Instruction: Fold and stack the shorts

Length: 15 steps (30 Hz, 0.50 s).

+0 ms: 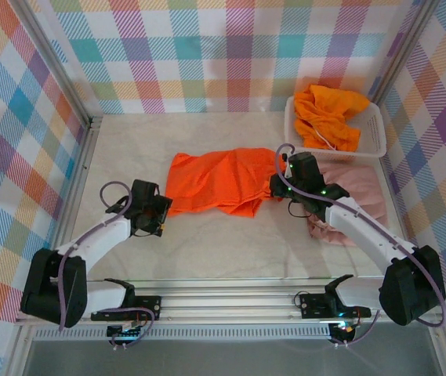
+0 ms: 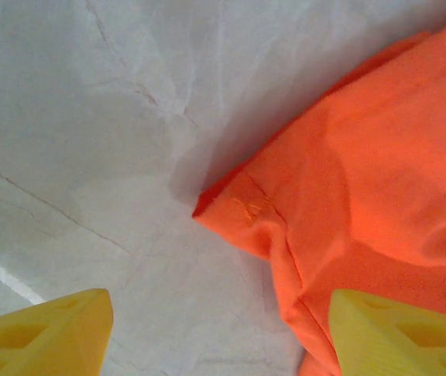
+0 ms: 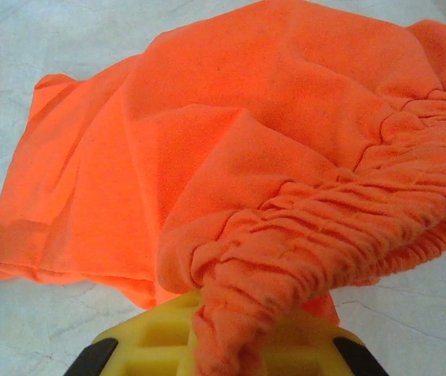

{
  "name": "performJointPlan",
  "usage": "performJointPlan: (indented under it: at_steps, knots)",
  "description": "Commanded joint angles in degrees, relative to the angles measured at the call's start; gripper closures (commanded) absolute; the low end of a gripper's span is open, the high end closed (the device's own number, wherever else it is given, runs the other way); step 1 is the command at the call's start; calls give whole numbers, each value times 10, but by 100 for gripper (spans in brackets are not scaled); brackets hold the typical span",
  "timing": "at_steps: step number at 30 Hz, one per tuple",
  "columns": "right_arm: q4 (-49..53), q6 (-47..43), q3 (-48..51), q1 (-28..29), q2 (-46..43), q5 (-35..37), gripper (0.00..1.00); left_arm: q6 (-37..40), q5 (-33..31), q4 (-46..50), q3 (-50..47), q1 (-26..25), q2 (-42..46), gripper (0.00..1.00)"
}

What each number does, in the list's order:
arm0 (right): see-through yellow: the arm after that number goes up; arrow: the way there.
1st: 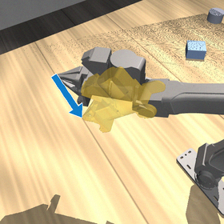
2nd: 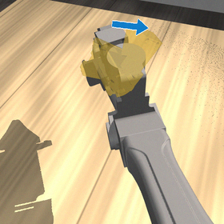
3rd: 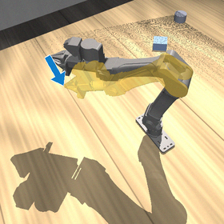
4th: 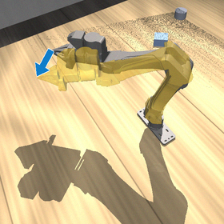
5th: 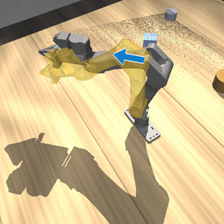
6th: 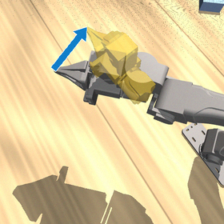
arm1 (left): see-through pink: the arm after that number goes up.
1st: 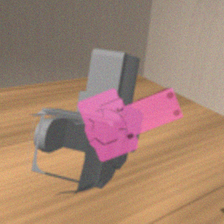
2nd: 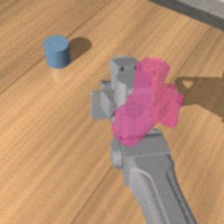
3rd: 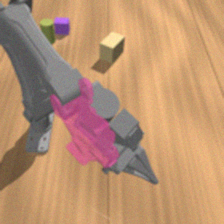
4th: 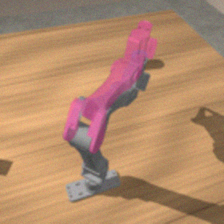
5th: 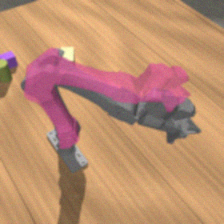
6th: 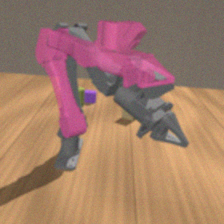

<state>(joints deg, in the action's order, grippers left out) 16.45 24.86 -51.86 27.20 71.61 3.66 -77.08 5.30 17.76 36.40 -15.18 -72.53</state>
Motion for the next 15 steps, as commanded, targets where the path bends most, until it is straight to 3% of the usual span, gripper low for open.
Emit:
performJointPlan:
  at_steps: [1, 6, 12, 15]
  knots:
    - [-15, 9, 9, 1, -14, -7, 100, -6, 17, -13, 28, 8, -33, 28]
    - [-14, 9, 16, 0, -17, -7, 100, 3, 43, -56, 58, 10, -102, 33]
    - [-12, 8, 23, 0, -22, -5, 100, 38, 34, -26, 111, 10, -153, 39]
    - [-9, 6, 23, 0, -21, -3, 100, 46, 32, -3, 130, 10, -176, 48]
